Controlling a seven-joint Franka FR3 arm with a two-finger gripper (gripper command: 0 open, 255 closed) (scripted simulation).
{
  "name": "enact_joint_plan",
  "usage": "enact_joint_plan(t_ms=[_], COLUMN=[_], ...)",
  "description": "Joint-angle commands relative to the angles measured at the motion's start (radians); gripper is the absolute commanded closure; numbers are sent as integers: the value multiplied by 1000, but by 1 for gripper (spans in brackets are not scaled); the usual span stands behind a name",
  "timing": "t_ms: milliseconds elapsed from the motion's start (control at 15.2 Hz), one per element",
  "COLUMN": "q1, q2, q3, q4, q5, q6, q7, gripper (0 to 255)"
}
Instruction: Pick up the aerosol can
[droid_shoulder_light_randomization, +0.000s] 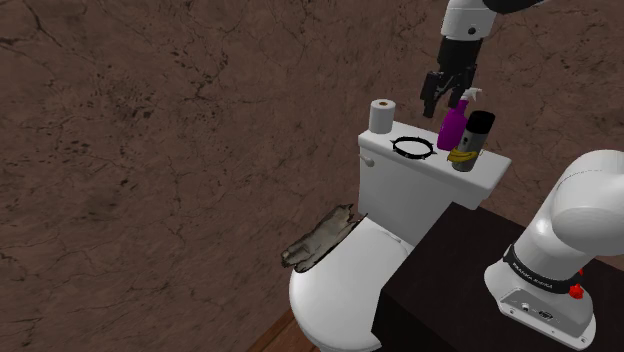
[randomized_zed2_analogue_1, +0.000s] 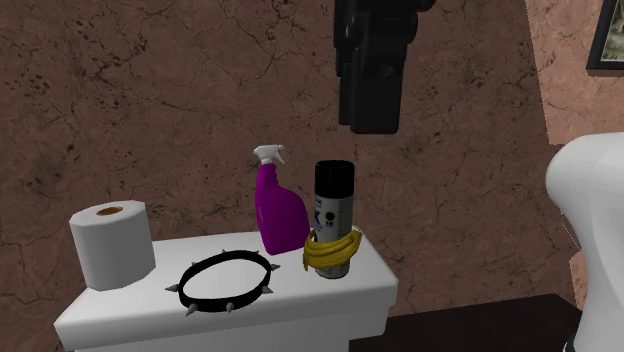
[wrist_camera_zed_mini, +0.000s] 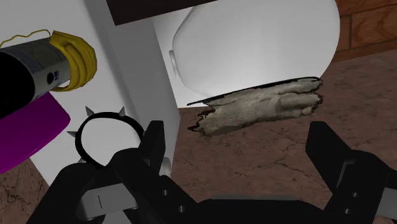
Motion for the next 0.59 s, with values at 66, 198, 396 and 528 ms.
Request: enact_joint_plan(t_ms=[66, 198, 396, 528], q1=[-8, -24, -51, -69], q2=[-12, -32, -50, -54], q3=[-21, -65, -134, -181], q4=[-15, -41, -70, -83], q5=[-17, -52, -107, -145], q6=[3, 9, 22, 34], q7=[-29, -88, -177, -237], gripper=[0, 0, 0, 0])
